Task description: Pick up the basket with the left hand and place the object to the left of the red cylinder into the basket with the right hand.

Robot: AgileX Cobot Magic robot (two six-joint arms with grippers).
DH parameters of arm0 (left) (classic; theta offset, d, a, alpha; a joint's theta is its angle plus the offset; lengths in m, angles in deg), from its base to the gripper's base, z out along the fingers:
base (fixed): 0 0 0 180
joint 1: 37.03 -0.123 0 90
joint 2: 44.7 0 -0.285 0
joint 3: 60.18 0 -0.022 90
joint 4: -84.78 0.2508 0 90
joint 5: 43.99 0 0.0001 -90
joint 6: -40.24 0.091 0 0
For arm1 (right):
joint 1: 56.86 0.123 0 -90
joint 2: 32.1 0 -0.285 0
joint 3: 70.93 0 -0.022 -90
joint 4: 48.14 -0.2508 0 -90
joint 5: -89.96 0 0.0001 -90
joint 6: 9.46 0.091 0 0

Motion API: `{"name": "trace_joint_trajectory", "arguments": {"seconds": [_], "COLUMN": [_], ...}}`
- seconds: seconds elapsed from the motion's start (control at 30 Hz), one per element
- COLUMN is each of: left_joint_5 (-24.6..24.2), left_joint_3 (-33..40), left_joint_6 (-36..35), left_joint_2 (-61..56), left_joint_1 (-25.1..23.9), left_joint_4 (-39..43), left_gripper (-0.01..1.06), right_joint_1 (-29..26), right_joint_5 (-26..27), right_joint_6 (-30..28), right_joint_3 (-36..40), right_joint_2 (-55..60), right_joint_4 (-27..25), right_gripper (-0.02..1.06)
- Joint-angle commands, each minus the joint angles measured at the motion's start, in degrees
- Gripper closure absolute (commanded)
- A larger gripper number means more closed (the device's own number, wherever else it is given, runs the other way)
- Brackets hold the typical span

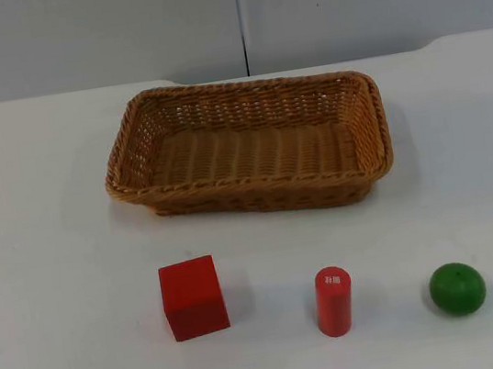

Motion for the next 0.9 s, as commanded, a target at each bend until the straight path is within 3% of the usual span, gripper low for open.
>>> {"name": "trace_joint_trajectory", "arguments": {"seconds": [0.0,0.23,0.4,0.87], "left_joint_5": [0.2,1.3,5.1,10.8], "left_joint_3": [0.0,-3.3,-8.1,-12.2], "left_joint_6": [-0.1,-0.1,-0.1,-0.1], "left_joint_2": [-0.2,8.7,20.6,46.0], "left_joint_1": [-0.1,-0.1,-0.1,-0.1], "left_joint_4": [-1.0,-2.7,-4.4,-4.9], "left_gripper": [0.0,0.0,0.0,0.0], "right_joint_1": [-0.3,-0.3,-0.3,-0.3], "right_joint_5": [1.0,3.6,8.5,14.8], "right_joint_6": [-0.5,-0.9,-1.8,-1.8], "right_joint_3": [-1.2,-7.0,-11.1,-13.5], "right_joint_2": [-0.2,8.6,22.4,47.4], "right_joint_4": [-0.2,-0.1,-0.1,-0.4], "right_gripper": [-0.01,-0.01,-0.01,-0.01]}}
